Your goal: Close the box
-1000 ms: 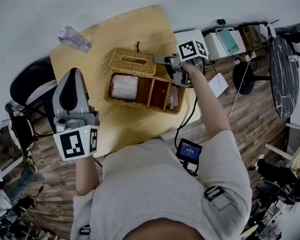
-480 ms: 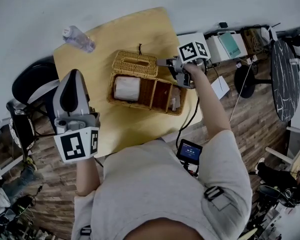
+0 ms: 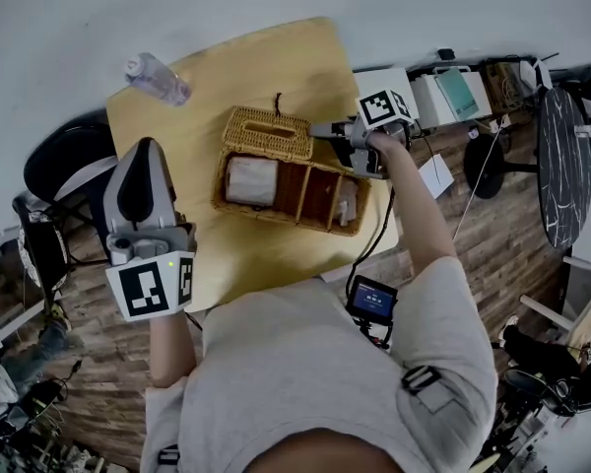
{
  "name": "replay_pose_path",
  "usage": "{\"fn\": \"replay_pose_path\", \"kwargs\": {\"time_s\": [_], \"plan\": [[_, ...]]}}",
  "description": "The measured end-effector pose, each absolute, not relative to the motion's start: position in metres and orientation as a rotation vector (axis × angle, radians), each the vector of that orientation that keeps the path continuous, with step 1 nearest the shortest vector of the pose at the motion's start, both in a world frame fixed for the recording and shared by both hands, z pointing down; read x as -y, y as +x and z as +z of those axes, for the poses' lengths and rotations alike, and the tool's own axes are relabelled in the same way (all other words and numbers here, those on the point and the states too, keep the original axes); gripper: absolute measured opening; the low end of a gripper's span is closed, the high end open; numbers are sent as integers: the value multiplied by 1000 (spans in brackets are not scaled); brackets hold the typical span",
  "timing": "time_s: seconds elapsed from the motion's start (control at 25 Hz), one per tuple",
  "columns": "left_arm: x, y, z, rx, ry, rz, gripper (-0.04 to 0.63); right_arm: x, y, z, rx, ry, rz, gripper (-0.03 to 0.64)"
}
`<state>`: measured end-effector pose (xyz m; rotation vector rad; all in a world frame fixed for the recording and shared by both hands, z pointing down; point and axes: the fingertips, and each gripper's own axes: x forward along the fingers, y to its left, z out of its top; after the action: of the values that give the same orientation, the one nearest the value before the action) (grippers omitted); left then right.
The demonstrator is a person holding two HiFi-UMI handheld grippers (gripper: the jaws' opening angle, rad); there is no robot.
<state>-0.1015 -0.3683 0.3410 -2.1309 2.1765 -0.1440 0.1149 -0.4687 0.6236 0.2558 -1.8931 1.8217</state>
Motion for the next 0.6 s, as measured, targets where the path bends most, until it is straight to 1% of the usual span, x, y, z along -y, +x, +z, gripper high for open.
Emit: {"fn": "replay_pose_path", "kwargs": {"time_s": [0.36, 0.44, 0.56, 0.6], "plan": [[374, -99, 338, -2167, -2127, -152, 60, 460, 106, 622, 1907, 172, 1841, 117], [375, -100, 338, -2168, -2127, -152, 61, 457, 102, 621, 1915, 142, 1823, 129], [377, -100, 338, -2167, -2128, -150, 60, 451, 94, 619, 1909, 88, 1805, 167], [377, -100, 338, -2168, -2127, -150, 60, 449, 91, 619, 1903, 77, 1798, 169]]}}
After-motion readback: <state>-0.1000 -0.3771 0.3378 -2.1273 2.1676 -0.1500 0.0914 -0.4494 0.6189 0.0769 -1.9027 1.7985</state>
